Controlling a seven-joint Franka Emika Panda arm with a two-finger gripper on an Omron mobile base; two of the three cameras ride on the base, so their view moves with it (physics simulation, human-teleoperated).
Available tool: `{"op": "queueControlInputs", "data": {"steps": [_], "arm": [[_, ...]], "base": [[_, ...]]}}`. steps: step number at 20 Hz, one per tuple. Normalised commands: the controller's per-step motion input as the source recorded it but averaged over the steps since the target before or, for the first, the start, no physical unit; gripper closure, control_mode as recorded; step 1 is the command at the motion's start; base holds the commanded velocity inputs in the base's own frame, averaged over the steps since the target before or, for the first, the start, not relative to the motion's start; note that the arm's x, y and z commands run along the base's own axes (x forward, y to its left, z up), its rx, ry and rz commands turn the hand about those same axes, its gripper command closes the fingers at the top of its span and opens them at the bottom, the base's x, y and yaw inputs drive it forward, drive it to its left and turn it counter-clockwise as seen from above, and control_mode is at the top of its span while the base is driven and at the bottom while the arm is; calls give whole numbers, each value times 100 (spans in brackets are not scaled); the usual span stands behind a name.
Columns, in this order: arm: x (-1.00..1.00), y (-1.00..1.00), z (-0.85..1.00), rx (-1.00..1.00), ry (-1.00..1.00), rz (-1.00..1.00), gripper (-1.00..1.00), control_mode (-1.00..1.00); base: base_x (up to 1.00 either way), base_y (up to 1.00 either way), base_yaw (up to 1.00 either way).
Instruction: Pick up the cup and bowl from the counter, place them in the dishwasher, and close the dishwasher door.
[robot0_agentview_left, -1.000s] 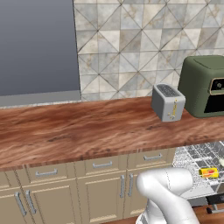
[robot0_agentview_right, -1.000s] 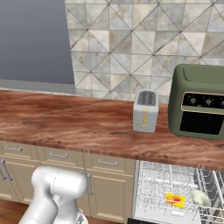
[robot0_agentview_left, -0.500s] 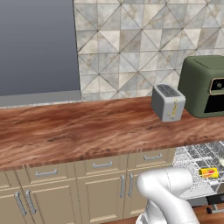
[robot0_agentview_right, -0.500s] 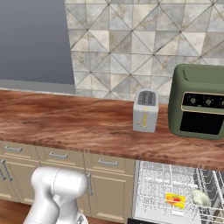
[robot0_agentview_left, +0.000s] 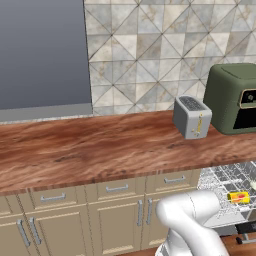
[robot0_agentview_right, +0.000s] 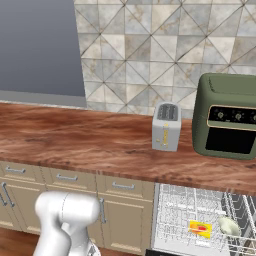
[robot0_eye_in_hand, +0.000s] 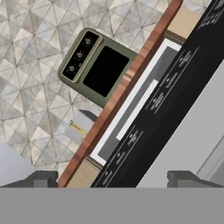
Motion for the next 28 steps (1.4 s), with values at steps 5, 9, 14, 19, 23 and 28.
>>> {"op": "queueControlInputs", "data": {"steps": [5, 9, 14, 19, 23, 28], "arm": [[16, -22, -42, 0, -1, 0, -100, -100], [5, -18, -65, 0, 0, 0, -100, -100], [2, -23, -45, 0, -1, 0, -100, -100], [10, -26, -46, 0, -1, 0, -100, -100], [11, -26, -55, 0, 0, 0, -100, -100], [14, -24, -52, 0, -1, 0, -100, -100]], "base": [[0, 0, 0], [0, 0, 0], [0, 0, 0], [0, 0, 0], [0, 0, 0], [0, 0, 0]]}}
